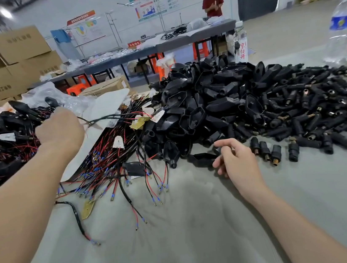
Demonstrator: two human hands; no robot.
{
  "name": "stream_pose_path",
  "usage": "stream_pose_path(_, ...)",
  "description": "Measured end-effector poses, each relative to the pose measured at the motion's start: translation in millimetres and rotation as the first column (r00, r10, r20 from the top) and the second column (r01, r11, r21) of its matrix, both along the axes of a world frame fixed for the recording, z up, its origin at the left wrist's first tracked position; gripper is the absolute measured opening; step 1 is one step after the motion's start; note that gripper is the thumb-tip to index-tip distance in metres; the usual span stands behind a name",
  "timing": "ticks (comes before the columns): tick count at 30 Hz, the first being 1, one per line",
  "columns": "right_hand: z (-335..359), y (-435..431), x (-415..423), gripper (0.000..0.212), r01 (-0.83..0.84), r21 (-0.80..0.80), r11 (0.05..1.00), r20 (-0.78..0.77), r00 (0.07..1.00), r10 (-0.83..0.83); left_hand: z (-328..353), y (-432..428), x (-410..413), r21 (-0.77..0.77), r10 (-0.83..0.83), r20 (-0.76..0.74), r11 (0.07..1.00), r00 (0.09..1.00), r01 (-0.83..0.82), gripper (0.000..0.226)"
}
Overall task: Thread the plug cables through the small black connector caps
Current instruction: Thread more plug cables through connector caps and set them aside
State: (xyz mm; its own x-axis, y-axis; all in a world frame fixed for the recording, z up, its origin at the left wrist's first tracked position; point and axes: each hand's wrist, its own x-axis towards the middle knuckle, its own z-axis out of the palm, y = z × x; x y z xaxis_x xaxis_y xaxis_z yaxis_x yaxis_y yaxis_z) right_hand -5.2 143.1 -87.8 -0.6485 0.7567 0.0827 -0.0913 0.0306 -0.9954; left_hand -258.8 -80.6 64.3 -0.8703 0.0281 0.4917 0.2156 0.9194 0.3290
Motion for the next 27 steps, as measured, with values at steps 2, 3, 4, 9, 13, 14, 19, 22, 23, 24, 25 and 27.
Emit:
stream_pose_path(2,-0.5,0.5,-0.5,0.031,0.0,-0.002,1.0,0.002,1.0,0.0,-1.7,0.0,0.4,0.093,0.041,-0.01,0.995,0.999,-0.04,0.032)
stream_pose_path(3,-0.6,0.4,-0.7,0.031,0.0,-0.003,1.0,0.004,1.0,0.0,-4.5,0.4,1.8,0.084,0.049,-0.006,0.995,0.999,-0.048,0.034)
stream_pose_path(4,-0.8,0.2,-0.9,0.031,0.0,-0.004,1.0,0.004,1.0,0.0,-6.2,1.4,4.1,0.089,0.068,0.009,0.994,0.998,-0.069,0.037)
stream_pose_path(9,-1.2,-0.1,-0.8,0.031,-0.003,0.002,1.0,0.004,1.0,0.003,-25.2,11.7,10.6,0.045,-0.004,0.087,0.999,0.996,0.0,0.037)
stream_pose_path(13,-1.5,-0.4,-0.5,0.03,-0.002,-0.001,1.0,0.005,1.0,0.002,-20.4,8.9,6.4,0.375,0.007,0.125,0.926,0.992,-0.053,0.025)
stream_pose_path(14,-1.5,-0.5,-0.7,0.03,-0.001,-0.004,1.0,0.006,1.0,0.001,-19.2,9.4,3.9,0.467,-0.08,0.239,0.883,0.968,-0.042,0.022)
stream_pose_path(19,0.5,-1.9,0.0,0.031,0.0,-0.013,1.0,0.006,1.0,0.0,-15.6,25.6,17.9,0.825,-0.579,0.458,0.559,0.674,-0.08,0.029)
stream_pose_path(22,3.7,-4.6,1.9,0.027,-0.022,-0.031,0.999,-0.028,0.999,0.022,-11.3,46.4,44.6,0.947,-0.695,0.273,0.315,0.665,-0.06,0.027)
stream_pose_path(23,5.1,-5.6,2.8,0.025,-0.044,-0.044,0.998,-0.044,0.998,0.042,-13.0,55.0,56.1,0.968,-0.698,0.208,0.246,0.686,-0.043,0.026)
stream_pose_path(24,6.7,-7.0,3.7,0.024,-0.076,-0.065,0.995,-0.067,0.995,0.072,-17.0,63.7,69.1,0.981,-0.69,0.153,0.195,0.707,-0.023,0.024)
stream_pose_path(25,7.9,-8.3,4.8,0.023,-0.116,-0.087,0.989,-0.094,0.99,0.108,-23.9,71.8,82.2,0.987,-0.674,0.111,0.161,0.73,0.0,0.022)
stream_pose_path(27,8.3,-10.3,7.2,0.025,-0.203,-0.099,0.974,-0.109,0.975,0.192,-44.0,86.2,104.0,0.982,-0.607,0.077,0.183,0.791,0.044,0.023)
